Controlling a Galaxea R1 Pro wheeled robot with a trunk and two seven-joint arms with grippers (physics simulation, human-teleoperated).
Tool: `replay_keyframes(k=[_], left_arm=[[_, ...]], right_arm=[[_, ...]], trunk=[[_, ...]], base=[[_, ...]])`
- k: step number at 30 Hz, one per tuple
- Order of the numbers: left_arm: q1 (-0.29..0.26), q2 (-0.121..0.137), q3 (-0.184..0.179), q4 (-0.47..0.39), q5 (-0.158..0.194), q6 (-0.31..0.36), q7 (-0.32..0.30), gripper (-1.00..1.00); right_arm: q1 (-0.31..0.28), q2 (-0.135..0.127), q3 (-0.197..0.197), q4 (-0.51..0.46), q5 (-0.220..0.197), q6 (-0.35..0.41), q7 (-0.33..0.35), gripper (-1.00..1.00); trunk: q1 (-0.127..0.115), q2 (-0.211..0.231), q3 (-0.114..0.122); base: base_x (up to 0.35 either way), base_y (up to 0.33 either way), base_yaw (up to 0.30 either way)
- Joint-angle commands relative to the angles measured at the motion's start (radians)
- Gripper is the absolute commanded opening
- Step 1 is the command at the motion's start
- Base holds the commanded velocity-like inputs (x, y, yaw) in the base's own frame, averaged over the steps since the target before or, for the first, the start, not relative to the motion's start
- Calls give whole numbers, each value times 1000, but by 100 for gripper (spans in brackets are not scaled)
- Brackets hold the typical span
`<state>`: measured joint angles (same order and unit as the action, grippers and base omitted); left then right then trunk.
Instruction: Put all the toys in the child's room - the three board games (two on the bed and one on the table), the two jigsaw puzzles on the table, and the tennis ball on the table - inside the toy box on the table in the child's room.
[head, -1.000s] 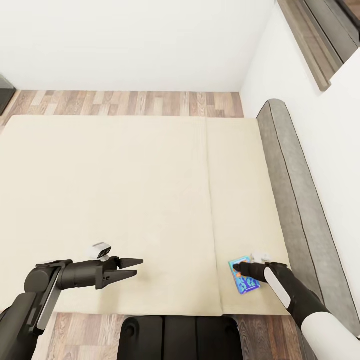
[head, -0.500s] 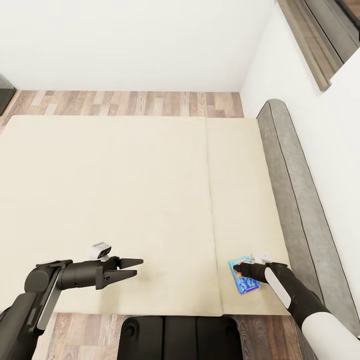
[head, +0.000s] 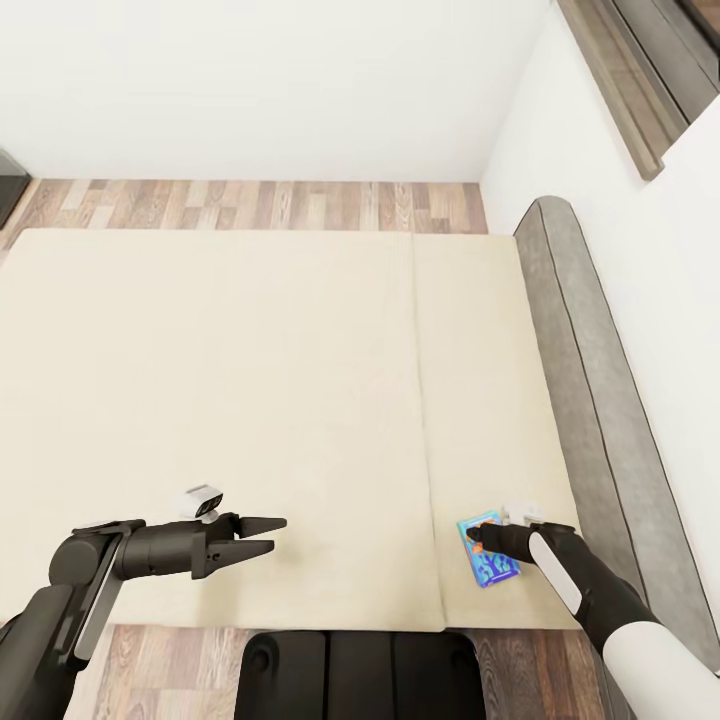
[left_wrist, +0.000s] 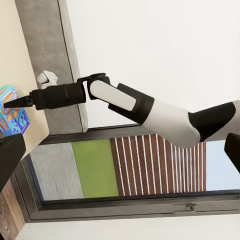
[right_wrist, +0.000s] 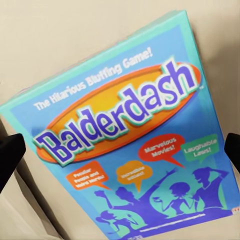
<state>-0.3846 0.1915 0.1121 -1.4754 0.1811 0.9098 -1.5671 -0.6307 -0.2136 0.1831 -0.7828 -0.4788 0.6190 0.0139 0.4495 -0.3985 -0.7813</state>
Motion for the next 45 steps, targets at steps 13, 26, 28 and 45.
replay_keyframes(k=[13, 26, 28, 45], left_arm=[[0, 0, 0, 0, 0, 11, -4, 100], [1, 5, 10, -1, 3, 9, -4, 100], [1, 7, 12, -2, 7, 8, -4, 100], [3, 24, 13, -9, 34, 9, -4, 100]], right_arm=[[-8, -3, 3, -2, 0, 0, 1, 100], [-25, -4, 3, 2, 0, -2, 0, 100], [-28, -6, 3, 3, 0, -2, 0, 100], [-31, -11, 3, 8, 1, -2, -1, 100]], trunk=[[1, -2, -10], [1, -2, -10], [1, -2, -10], [1, -2, -10]], base=[[0, 0, 0], [0, 0, 0], [0, 0, 0], [0, 0, 0]])
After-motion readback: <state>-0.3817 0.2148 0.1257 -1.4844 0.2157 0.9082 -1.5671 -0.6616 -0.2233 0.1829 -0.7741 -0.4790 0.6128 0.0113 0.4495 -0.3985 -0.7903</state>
